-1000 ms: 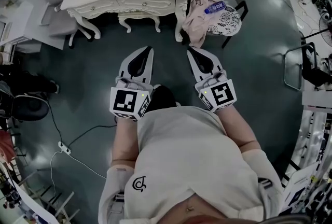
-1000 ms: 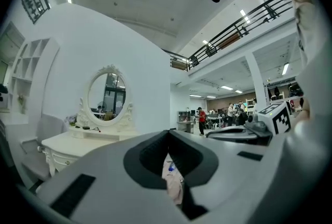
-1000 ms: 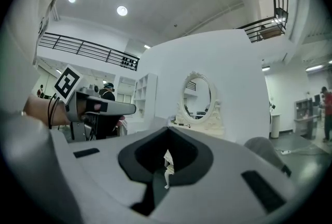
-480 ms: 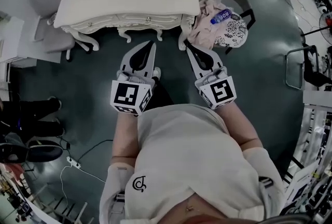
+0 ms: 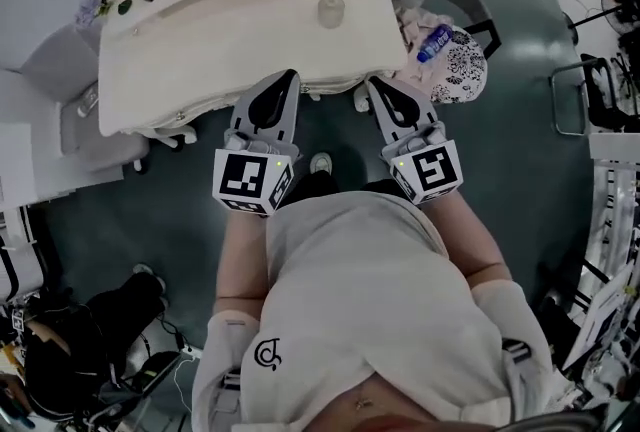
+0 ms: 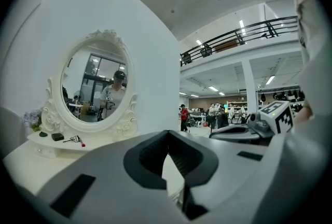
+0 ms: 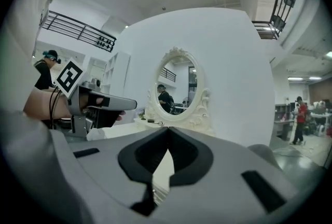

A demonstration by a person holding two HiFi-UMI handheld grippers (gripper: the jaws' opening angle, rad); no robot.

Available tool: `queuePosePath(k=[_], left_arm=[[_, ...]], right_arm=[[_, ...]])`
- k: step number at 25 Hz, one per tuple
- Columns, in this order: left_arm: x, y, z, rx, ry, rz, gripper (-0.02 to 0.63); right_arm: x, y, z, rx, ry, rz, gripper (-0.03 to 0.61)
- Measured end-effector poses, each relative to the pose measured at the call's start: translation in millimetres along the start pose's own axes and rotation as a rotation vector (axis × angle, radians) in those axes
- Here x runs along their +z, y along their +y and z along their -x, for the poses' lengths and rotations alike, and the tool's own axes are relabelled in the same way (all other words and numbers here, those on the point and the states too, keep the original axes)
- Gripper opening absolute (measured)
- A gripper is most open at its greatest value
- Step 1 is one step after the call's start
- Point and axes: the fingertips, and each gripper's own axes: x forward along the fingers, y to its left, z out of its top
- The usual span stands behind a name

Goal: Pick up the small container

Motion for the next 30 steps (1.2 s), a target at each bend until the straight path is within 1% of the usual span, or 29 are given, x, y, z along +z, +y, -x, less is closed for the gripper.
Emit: queuePosePath(k=[5,9,11,15,19,20,21,23,24,25,27,30], left_arm=[[-12.9,44.6,-39.3,-0.043,0.023,0.060,0.014],[-30.8,63.9,-78.0,-0.073,0.030,0.075,0.014],[-41.6,70.5,-95.7,-0.079,0.036,0.079,0.014],[-71.6,86.5,-130.9,-0.061,0.065,0.068,0.014],[-103.3,96.9,-164.0,-0.006,0.083,0.045,0.015],[-109.5,90.5,-169.9,0.004,0.085,0.040,0.031],[-117.1,78.6,-172.9,0.016,0.089,0.038,0.080],[-136.5,45.2,-172.6,0.046,0.107,0.037,0.209],[-145.6,29.5,-173.1,0.053,0.118,0.033,0.255],[-154.3,17.6,-175.4,0.051,0.132,0.029,0.287],[-172.0,6.1,-184.4,0.020,0.169,0.031,0.342],[-196.5,6.7,-201.6,-0.008,0.234,0.028,0.402]], right_arm=[[-8.9,-16.5,-46.7,-0.043,0.036,-0.032,0.006],[-22.8,-38.6,-81.4,-0.042,0.035,-0.005,0.006],[-36.1,-51.0,-97.3,-0.038,0.054,-0.023,0.006],[-60.4,-73.0,-129.9,-0.014,0.091,-0.065,0.006],[-82.9,-89.1,-153.6,0.037,0.129,-0.097,0.006],[-89.7,-94.6,-152.0,0.050,0.130,-0.092,0.006],[-98.3,-101.0,-144.8,0.063,0.129,-0.082,0.006],[-117.3,-113.0,-118.4,0.089,0.129,-0.082,0.006],[-125.7,-117.5,-105.9,0.103,0.127,-0.089,0.006],[-133.1,-121.2,-97.7,0.114,0.126,-0.096,0.006],[-145.4,-127.3,-94.8,0.124,0.134,-0.104,0.006],[-157.1,-136.9,-103.2,0.121,0.151,-0.109,0.006]])
